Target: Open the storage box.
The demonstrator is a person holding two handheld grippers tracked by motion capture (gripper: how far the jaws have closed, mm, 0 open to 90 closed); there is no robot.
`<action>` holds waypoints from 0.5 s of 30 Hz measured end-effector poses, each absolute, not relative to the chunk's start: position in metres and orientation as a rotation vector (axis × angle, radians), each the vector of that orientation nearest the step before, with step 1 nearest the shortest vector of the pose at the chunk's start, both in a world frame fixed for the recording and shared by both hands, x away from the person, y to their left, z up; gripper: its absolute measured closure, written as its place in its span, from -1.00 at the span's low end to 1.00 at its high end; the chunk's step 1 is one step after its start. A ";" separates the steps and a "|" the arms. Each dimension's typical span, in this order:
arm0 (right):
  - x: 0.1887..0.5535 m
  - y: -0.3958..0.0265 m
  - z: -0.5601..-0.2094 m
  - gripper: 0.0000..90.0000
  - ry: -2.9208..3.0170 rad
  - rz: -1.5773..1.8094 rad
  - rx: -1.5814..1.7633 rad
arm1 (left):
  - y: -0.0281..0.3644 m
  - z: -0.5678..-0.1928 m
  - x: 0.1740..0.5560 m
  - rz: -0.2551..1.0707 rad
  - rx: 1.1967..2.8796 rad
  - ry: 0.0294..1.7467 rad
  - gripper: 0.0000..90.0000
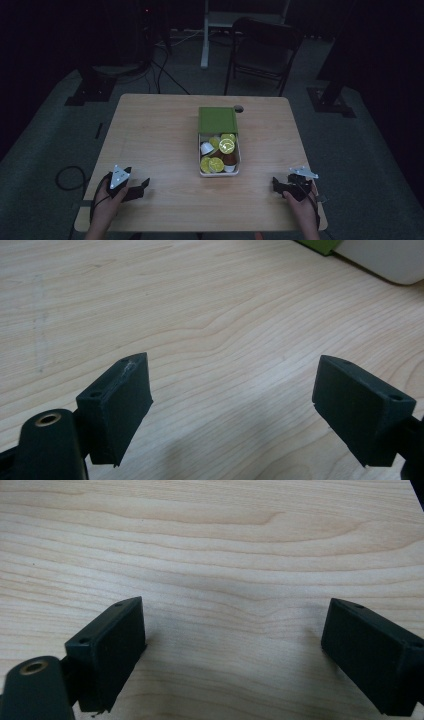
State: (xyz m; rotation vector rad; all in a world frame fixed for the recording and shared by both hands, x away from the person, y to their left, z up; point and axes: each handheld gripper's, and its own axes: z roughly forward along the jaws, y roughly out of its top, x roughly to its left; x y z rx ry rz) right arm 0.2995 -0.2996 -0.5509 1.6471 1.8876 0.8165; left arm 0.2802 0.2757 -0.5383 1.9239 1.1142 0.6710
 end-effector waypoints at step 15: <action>0.299 -0.300 -0.551 -0.78 1.887 0.816 1.648 | 0.274 -0.544 0.281 0.740 2.064 1.237 -0.63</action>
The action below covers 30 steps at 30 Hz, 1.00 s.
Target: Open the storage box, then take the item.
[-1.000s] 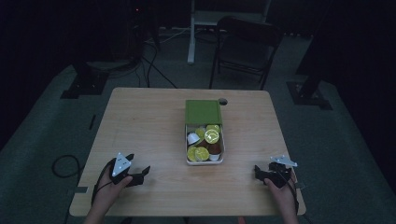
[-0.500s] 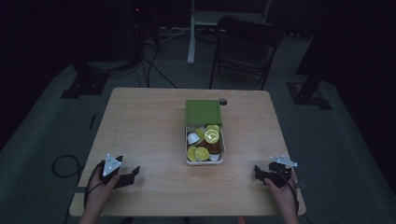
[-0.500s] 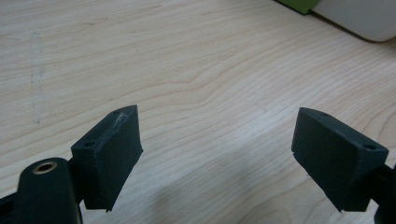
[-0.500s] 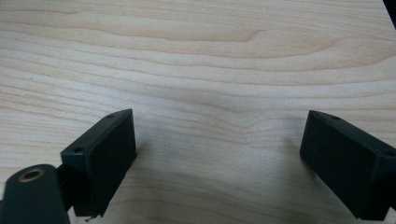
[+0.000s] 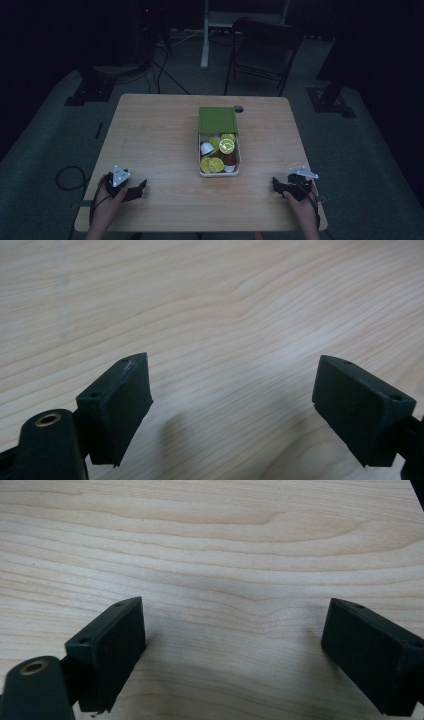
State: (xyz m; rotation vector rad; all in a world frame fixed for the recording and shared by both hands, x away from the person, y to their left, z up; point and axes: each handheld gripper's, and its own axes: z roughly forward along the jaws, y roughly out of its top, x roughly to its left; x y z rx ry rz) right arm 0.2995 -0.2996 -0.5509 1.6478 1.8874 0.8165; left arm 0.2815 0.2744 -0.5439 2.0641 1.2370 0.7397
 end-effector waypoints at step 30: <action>0.299 -0.297 -0.550 -0.78 1.885 0.804 1.657 | 0.274 -0.546 0.285 0.585 2.016 1.395 -0.81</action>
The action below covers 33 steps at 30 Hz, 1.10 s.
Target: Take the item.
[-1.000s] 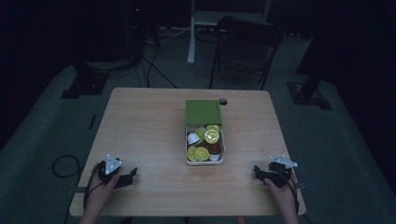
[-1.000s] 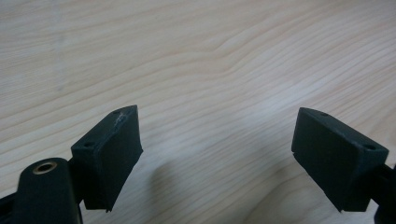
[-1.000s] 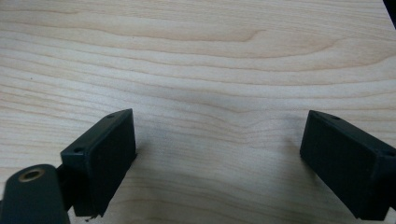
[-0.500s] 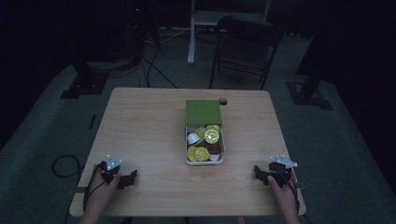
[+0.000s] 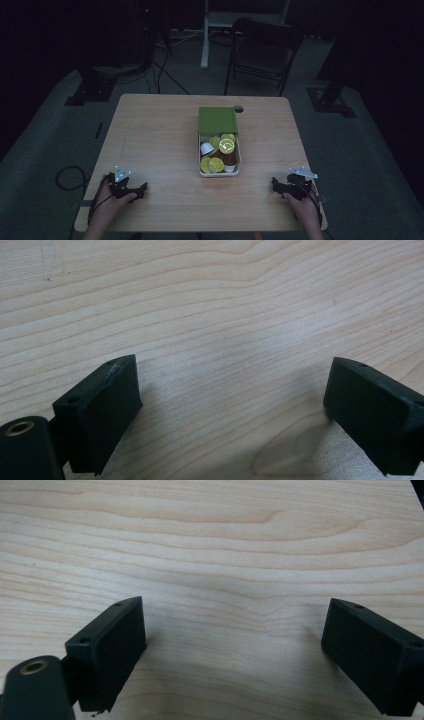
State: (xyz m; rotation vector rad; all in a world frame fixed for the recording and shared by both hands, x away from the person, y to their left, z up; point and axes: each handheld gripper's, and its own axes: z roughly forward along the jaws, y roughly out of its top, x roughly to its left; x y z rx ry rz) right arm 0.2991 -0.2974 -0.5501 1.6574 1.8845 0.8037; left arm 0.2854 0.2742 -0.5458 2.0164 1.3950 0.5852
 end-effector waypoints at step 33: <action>0.280 -0.234 -0.502 -0.67 1.996 0.971 1.508 | 0.274 -0.546 0.285 0.585 2.015 1.396 -0.81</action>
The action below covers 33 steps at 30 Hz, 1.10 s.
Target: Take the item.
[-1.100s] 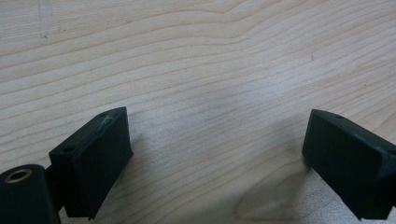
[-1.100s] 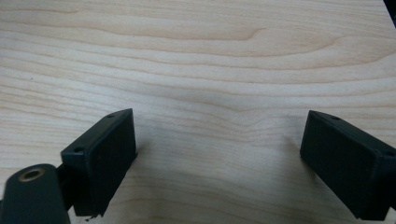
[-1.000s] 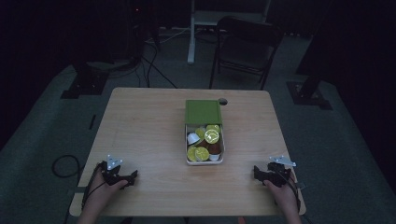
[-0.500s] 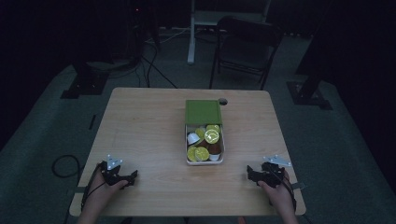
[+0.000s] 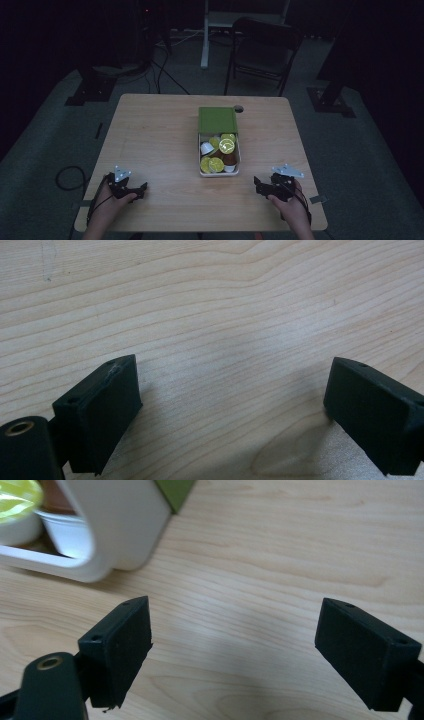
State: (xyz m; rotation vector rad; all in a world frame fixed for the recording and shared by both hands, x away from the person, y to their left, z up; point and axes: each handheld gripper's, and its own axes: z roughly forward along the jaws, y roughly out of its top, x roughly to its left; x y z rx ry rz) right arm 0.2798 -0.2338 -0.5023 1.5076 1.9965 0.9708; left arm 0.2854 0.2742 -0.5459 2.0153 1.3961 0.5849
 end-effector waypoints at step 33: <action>0.273 -0.159 -0.462 -0.67 2.206 1.191 1.256 | 0.274 -0.546 0.285 0.586 2.017 1.395 -0.81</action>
